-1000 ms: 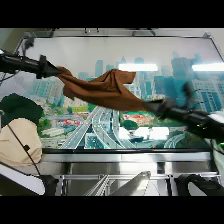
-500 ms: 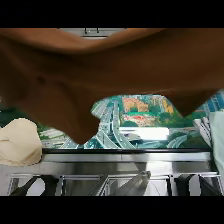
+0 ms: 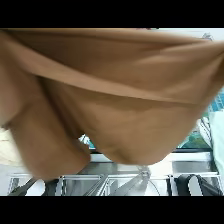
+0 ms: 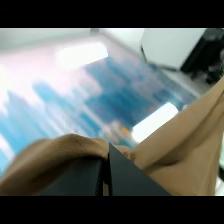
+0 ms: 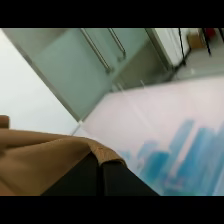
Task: Fold the shirts.
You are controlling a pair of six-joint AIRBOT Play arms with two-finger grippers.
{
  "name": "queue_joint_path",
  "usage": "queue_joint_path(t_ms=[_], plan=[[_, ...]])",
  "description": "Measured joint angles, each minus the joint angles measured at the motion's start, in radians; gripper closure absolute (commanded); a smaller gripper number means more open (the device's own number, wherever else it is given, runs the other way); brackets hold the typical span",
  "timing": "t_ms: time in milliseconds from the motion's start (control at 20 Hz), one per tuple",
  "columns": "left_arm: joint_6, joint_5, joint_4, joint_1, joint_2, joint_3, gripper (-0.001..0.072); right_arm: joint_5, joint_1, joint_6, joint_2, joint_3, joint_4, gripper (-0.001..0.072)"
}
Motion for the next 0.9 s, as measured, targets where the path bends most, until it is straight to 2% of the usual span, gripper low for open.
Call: queue_joint_path(t_ms=[200,250,300,350,400,450,500,700,750,900], plan=[[-0.002,0.132,0.303,-0.213,-0.301,-0.107,0.0679,-0.219,0.152,-0.079,-0.16,-0.187,-0.069,0.0693],[-0.003,0.166,0.367,-0.246,-0.397,-0.105,0.0647,-0.282,0.186,-0.111,-0.221,-0.212,-0.076,0.0692],[-0.005,0.187,0.415,-0.269,-0.493,-0.081,0.0465,-0.349,0.217,-0.156,-0.293,-0.227,-0.064,0.0692],[-0.024,0.203,0.447,-0.28,-0.58,-0.042,0.0424,-0.416,0.238,-0.208,-0.363,-0.229,-0.028,0.0692],[-0.048,0.204,0.476,-0.283,-0.659,0.009,0.0424,-0.478,0.252,-0.266,-0.434,-0.22,0.016,0.0669],[-0.077,0.201,0.498,-0.28,-0.732,0.071,0.0424,-0.515,0.256,-0.317,-0.498,-0.199,0.061,0.0441],[-0.106,0.192,0.508,-0.272,-0.785,0.132,0.0424,-0.535,0.253,-0.355,-0.547,-0.17,0.097,0.0289],[-0.217,0.124,0.538,-0.204,-0.867,0.273,0.0424,-0.495,0.165,-0.423,-0.651,-0.055,0.108,0.0286],[-0.241,0.097,0.54,-0.18,-0.853,0.255,0.0424,-0.457,0.126,-0.407,-0.66,-0.037,0.059,0.0286],[-0.267,0.034,0.547,-0.138,-0.769,0.089,0.0424,-0.34,0.004,-0.253,-0.672,-0.012,-0.204,0.0286]])
